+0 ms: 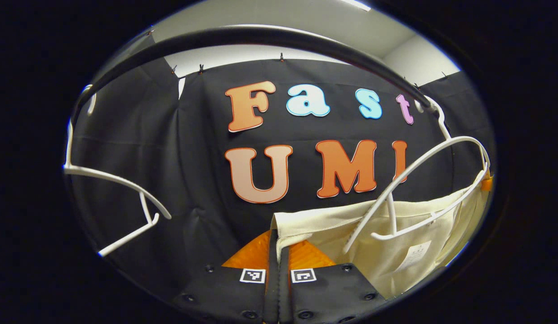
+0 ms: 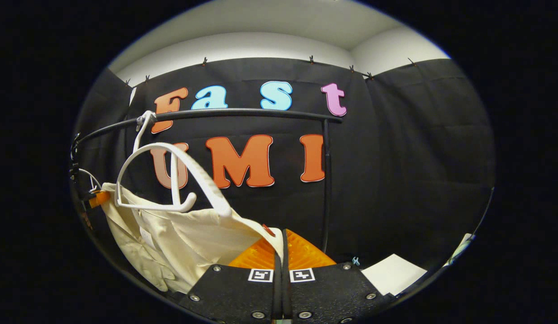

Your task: Grasp the clothes on the hanger with both hands and then place them into the laundry hamper below.

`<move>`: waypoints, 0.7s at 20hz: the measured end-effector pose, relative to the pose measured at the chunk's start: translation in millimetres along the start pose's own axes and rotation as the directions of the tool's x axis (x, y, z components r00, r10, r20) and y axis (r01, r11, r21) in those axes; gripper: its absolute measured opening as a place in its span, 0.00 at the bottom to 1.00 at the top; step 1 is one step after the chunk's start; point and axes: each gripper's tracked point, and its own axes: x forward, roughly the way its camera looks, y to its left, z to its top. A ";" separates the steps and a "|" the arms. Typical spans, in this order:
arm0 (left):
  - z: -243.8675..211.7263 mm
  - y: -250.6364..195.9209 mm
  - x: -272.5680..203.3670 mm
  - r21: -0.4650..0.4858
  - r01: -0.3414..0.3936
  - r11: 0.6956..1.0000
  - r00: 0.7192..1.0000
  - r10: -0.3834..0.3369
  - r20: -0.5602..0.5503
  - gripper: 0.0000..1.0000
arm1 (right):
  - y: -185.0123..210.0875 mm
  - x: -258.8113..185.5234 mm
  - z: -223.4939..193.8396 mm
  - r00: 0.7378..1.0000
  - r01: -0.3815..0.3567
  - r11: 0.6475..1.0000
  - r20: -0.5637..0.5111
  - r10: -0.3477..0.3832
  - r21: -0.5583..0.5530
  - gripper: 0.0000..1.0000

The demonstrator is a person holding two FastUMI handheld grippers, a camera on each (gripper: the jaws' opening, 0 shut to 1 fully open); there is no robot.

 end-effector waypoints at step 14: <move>-68.5 9.0 -57.9 -0.084 -0.017 0.996 0.990 0.005 -0.141 0.07 | 23.3 -33.5 -44.3 0.997 -0.041 0.999 -0.065 0.040 -0.012 0.00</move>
